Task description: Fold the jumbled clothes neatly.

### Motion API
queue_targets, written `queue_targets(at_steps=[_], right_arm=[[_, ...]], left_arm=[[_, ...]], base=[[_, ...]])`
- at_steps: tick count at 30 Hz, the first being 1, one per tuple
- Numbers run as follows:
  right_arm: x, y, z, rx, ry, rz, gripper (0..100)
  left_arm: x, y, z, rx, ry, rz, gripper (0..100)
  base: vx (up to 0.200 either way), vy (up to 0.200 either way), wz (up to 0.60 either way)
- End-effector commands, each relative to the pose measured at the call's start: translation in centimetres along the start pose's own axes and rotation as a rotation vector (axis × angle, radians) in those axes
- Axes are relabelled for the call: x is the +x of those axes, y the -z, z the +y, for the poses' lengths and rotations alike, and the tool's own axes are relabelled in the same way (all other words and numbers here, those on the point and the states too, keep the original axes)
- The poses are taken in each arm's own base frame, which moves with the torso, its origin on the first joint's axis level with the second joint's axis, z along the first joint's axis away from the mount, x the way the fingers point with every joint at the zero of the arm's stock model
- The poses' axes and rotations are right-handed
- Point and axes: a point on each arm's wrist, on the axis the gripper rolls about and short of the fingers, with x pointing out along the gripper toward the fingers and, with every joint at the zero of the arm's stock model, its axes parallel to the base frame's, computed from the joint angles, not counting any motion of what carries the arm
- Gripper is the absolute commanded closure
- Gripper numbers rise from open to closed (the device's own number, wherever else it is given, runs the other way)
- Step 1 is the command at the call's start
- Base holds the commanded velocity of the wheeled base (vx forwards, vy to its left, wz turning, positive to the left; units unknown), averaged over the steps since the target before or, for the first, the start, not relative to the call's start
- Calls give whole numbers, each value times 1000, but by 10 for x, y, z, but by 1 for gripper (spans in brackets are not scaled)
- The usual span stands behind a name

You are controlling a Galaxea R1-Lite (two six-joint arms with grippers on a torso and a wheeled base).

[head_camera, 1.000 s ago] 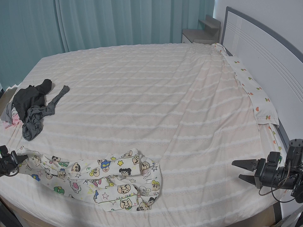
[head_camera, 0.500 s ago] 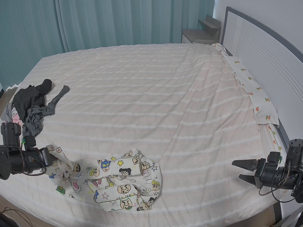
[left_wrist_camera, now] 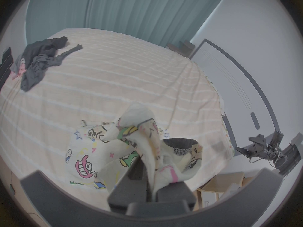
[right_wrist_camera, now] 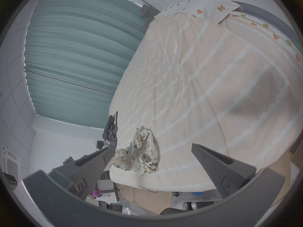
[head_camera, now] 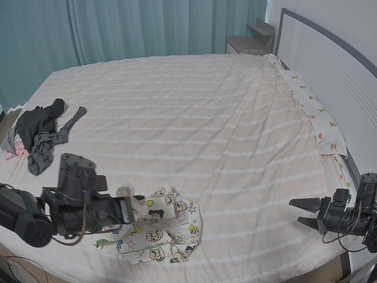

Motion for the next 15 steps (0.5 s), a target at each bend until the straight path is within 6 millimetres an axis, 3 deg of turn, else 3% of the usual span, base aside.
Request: queue_targets(at_steps=[1,7,15], right_arm=[[0,-1,0,2,2,-2,0],[0,0,0,1,1,-1,0],[0,0,-1,2,2,0,0]], left_arm=[[54,46,-74,18,27,67,100],[79,53,-76,-4,-45,62,100],[85,54,-76,-49,-56,67,100]], base=[[0,0,0],[0,0,0],[0,0,0]])
